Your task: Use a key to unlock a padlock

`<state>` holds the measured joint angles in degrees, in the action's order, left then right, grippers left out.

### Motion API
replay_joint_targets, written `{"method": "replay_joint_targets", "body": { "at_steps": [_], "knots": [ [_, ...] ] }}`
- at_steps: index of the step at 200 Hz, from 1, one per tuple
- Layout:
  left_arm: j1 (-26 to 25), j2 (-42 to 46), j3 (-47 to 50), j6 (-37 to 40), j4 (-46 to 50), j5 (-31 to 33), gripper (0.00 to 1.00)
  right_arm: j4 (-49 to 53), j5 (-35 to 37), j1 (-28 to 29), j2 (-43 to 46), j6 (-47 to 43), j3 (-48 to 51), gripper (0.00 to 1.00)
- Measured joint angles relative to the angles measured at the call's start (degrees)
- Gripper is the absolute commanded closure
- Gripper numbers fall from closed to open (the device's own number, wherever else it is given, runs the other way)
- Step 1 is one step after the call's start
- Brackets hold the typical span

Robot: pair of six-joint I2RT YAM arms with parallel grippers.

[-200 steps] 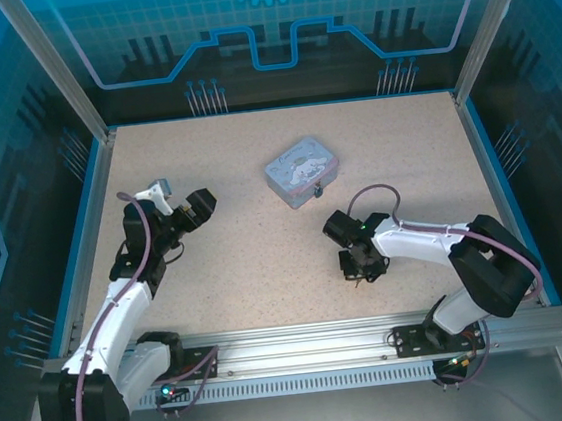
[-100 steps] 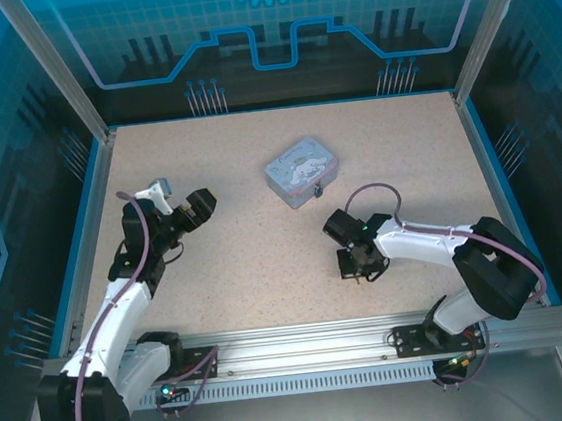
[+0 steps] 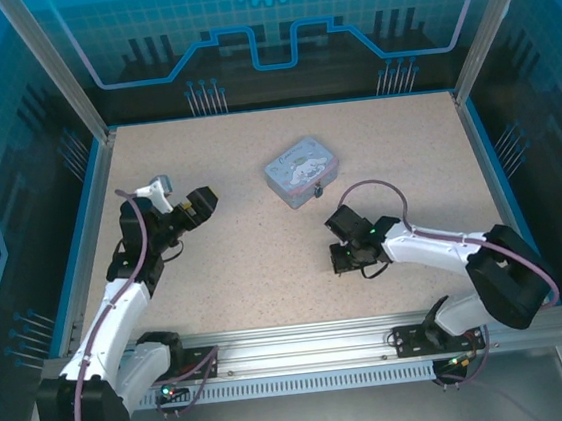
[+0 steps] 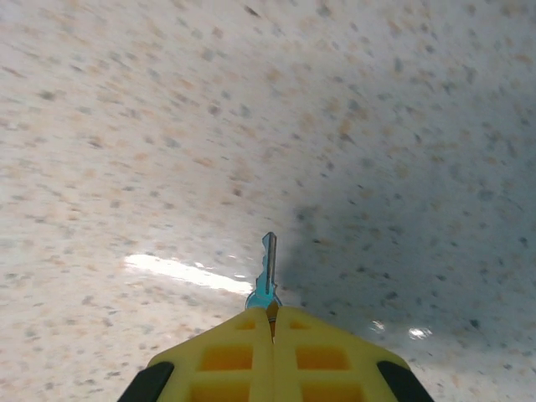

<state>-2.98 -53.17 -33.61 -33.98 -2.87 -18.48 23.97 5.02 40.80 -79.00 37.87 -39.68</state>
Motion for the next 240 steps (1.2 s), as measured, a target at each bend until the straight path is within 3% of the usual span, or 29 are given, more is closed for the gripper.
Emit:
{"method": "replay_joint_targets", "body": {
  "at_steps": [44,94,130,161,240],
  "knots": [
    [-1.2,0.0,-0.5,-0.2,-1.3,-6.1,0.05,-11.2,-7.3,-3.5,8.4,-2.1,4.9,1.00],
    [-8.9,-3.7,-4.5,-1.8,-5.9,-13.7,0.21,-27.3,-14.6,-6.1,16.2,-3.0,7.9,1.00],
    [-16.2,-10.4,-9.2,-1.6,-7.0,-17.5,0.37,-34.5,-17.7,-6.1,16.7,-3.9,7.1,1.00],
    [-19.8,-15.1,-11.7,-1.3,-8.7,-18.9,0.45,-37.8,-19.3,-5.6,16.2,-5.1,5.0,1.00],
    [-24.6,-21.2,-12.8,-2.2,-13.0,-18.9,0.54,-42.8,-21.3,-4.4,13.4,-5.4,4.3,1.00]
  ]
}}
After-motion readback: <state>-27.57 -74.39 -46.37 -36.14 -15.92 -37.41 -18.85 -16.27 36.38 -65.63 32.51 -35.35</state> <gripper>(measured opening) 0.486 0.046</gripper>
